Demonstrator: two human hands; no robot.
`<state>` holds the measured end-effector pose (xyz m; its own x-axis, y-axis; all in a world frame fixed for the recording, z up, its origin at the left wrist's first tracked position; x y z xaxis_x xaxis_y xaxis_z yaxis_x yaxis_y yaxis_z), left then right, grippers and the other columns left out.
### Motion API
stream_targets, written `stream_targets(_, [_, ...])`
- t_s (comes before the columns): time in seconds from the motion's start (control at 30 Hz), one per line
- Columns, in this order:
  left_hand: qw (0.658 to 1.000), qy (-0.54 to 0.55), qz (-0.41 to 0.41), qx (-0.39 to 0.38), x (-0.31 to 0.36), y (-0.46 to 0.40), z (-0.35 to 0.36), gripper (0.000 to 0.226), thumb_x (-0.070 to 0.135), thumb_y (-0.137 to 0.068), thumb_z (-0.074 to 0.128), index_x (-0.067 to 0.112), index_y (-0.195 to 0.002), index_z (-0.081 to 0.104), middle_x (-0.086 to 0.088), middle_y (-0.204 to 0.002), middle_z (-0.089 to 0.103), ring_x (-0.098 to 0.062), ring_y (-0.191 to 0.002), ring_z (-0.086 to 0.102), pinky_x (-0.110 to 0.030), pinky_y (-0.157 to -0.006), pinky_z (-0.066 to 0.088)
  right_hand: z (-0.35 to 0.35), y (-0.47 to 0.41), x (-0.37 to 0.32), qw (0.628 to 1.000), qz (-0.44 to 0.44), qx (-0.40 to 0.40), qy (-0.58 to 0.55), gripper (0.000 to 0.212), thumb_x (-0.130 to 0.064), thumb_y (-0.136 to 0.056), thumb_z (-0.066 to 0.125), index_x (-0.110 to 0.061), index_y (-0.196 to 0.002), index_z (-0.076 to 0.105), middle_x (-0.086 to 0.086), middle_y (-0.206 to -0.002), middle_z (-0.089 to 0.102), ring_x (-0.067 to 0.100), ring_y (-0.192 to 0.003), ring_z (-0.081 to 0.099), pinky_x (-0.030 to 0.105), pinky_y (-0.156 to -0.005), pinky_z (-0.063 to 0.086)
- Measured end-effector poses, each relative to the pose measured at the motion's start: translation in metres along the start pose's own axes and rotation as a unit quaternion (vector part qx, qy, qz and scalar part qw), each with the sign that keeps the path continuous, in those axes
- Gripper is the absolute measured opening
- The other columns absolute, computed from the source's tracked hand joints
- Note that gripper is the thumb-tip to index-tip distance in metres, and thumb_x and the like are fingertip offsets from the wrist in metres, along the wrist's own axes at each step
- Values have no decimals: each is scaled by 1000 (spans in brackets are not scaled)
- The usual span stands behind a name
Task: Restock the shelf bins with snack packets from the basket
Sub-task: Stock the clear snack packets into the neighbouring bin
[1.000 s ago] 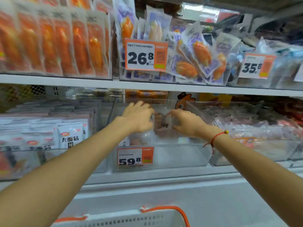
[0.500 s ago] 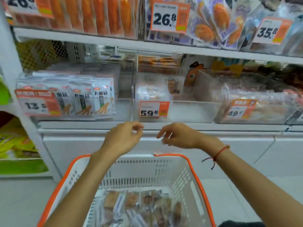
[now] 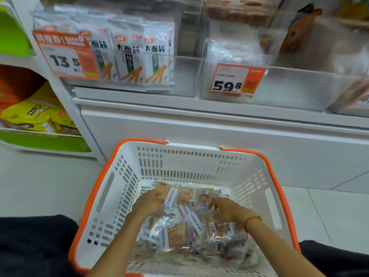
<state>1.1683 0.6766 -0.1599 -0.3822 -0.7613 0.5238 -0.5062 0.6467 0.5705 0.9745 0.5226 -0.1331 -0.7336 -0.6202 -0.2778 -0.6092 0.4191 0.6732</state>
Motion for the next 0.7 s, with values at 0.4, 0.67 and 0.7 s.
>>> stream_targets(0.4, [982, 80, -137, 102, -24, -66, 30, 78, 31, -90, 59, 10, -150, 15, -15, -150, 32, -36, -136, 33, -46, -108, 35, 58, -74, -20, 981, 4, 187, 53, 41, -32, -101, 36, -15, -137, 45, 6, -144, 37, 28, -135, 30, 40, -113, 25])
stream_targets(0.67, [981, 134, -86, 110, -15, -53, 51, 22, 24, -89, 53, 20, -68, 57, 3, -72, 62, -24, -72, 65, -40, -78, 55, 73, -111, -55, 923, 84, 92, -363, 29, -14, -96, 43, 4, -84, 61, 12, -73, 58, 16, -64, 48, 24, -64, 41])
stream_targets(0.7, [976, 176, -93, 92, -15, -53, 52, 18, 20, -87, 55, 18, -69, 57, 2, -73, 62, -24, -71, 63, -39, -75, 55, 70, -112, -55, 907, 93, 86, -402, 28, -9, -94, 44, 9, -82, 61, 14, -69, 57, 16, -58, 44, 24, -58, 38])
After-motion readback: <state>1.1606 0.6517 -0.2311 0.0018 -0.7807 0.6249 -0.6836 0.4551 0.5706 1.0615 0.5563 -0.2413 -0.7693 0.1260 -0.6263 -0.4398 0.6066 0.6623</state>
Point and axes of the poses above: each hand's wrist, its own y-axis away from the middle knuckle, its own z-axis out of the palm, x = y × z, the point moved 1 cm from there along -y, towards the middle knuckle
